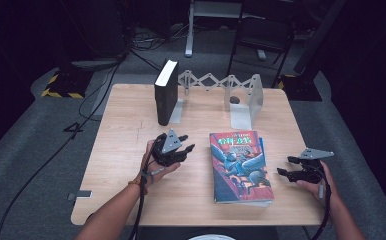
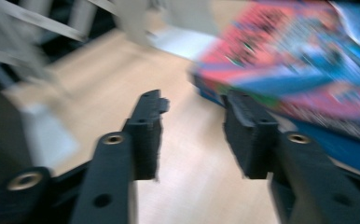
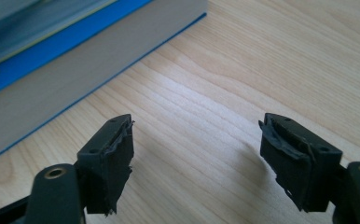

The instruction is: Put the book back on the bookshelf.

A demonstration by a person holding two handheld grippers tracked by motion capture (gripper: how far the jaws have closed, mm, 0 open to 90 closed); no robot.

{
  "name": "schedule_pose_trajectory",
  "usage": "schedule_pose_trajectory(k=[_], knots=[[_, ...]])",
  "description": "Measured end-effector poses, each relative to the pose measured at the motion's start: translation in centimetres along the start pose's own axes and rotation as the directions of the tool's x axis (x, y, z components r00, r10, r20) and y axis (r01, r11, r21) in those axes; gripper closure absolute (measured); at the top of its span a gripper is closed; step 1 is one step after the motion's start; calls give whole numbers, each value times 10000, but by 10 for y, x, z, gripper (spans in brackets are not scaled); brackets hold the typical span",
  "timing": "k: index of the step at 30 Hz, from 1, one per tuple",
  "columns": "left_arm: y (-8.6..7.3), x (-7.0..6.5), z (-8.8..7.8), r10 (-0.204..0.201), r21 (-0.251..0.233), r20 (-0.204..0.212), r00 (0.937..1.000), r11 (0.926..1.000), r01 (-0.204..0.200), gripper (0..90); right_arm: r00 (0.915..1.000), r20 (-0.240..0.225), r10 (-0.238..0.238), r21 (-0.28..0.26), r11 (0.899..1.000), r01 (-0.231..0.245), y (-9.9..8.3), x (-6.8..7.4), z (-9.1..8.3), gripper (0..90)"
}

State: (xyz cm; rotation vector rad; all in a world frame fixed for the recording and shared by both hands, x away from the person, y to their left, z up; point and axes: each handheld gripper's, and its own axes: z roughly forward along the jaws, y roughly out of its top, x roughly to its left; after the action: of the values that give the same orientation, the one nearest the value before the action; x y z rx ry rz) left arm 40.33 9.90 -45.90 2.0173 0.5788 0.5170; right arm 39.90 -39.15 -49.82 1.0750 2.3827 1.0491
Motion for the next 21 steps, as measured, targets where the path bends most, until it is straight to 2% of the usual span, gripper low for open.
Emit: schedule_pose_trajectory(k=[2, 4, 6, 8, 10, 11, 13, 14, 17, 18, 19, 21], knots=[[-6, -4, 6, 229, 200, 575, 9981, 9995, -241, 617, 10000, -35, -60, -103, 9999, 60, 2, 2, -1, 278], [-9, -9, 11, 406, 205, 1110, 9930, 9989, -431, 666, 9999, -157, -55, -233, 9997, 52, 6, 5, -4, 296], [-11, -15, 19, 654, 466, 1418, 9877, 9963, -727, 695, 9996, -249, -99, -441, 9990, 88, 11, 8, -10, 335], [-13, -17, 25, 514, 585, 1737, 9835, 9963, -624, 722, 9992, -385, -95, -753, 9971, 66, 17, 12, -15, 360], [-13, -20, 29, 719, 683, 1774, 9815, 9940, -851, 740, 9978, -641, -151, -1111, 9938, 79, 23, 18, -21, 416], [-13, -20, 29, 719, 683, 1774, 9815, 9940, -851, 760, 9972, -683, -319, -1288, 9914, 229, 27, 22, -25, 436], [-13, -20, 32, 653, 657, 2000, 9776, 9946, -799, 777, 9969, -674, -403, -1432, 9892, 303, 31, 26, -28, 461], [-13, -21, 33, 713, 695, 2056, 9760, 9938, -873, 791, 9957, -802, -461, -1563, 9871, 331, 34, 29, -30, 501], [-15, -25, 42, 995, 931, 2259, 9691, 9880, -1232, 842, 9906, -1053, -874, -2171, 9741, 629, 46, 45, -38, 575], [-15, -25, 42, 995, 931, 2259, 9691, 9880, -1232, 842, 9906, -1053, -874, -2171, 9741, 629, 46, 45, -38, 575], [-16, -25, 45, 940, 967, 2316, 9683, 9882, -1191, 842, 9850, -1371, -1052, -2342, 9696, 710, 50, 52, -40, 559], [-16, -27, 49, 979, 1033, 2285, 9686, 9869, -1241, 842, 9842, -1352, -1142, -2364, 9684, 798, 52, 56, -40, 551]])
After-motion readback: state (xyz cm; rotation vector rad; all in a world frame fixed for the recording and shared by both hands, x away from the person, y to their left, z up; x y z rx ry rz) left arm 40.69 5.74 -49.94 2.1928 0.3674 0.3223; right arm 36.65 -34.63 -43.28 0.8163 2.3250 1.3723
